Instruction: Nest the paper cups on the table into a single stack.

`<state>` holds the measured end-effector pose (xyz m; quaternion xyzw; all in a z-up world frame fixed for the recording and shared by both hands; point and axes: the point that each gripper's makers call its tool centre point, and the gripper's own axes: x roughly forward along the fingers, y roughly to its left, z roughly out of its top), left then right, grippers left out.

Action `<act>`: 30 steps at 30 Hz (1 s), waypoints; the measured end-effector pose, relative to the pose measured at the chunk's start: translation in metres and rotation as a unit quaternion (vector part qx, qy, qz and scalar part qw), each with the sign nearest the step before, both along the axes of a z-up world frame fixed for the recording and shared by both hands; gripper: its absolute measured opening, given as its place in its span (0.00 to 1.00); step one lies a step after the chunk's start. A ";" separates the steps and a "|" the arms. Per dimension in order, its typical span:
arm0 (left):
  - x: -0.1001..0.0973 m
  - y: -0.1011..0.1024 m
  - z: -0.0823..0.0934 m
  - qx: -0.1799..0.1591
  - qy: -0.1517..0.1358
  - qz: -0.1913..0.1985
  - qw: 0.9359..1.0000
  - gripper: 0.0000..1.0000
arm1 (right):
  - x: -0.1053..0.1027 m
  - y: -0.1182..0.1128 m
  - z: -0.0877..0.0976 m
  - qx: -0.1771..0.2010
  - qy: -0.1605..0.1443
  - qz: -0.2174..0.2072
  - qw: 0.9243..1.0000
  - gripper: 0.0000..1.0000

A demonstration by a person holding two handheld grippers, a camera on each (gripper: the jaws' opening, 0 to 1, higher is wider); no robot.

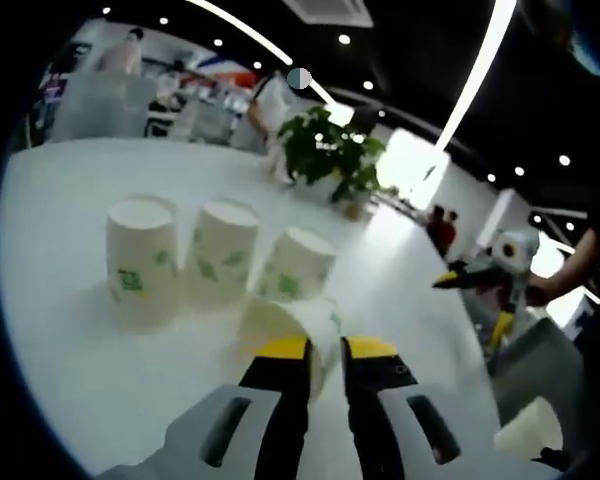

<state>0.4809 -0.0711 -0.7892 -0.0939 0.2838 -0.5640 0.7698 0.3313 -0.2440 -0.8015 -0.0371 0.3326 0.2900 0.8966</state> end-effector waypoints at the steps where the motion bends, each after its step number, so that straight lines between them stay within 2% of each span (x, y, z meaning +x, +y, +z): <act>1: 0.000 0.000 0.000 -0.001 0.000 0.000 1.000 0.07 | 0.000 0.001 0.000 -0.001 0.001 0.001 1.000 0.89; 11: -0.005 -0.003 0.003 -0.011 0.020 -0.003 1.000 0.01 | 0.000 0.001 0.001 0.000 -0.001 -0.001 1.000 0.89; 14: -0.005 -0.002 0.004 -0.008 0.012 -0.003 1.000 0.00 | 0.000 0.001 0.001 0.000 -0.002 -0.001 1.000 0.89; 30: -0.010 0.006 0.010 -0.007 0.018 0.003 1.000 0.00 | 0.000 0.007 0.008 0.002 -0.009 0.006 1.000 0.89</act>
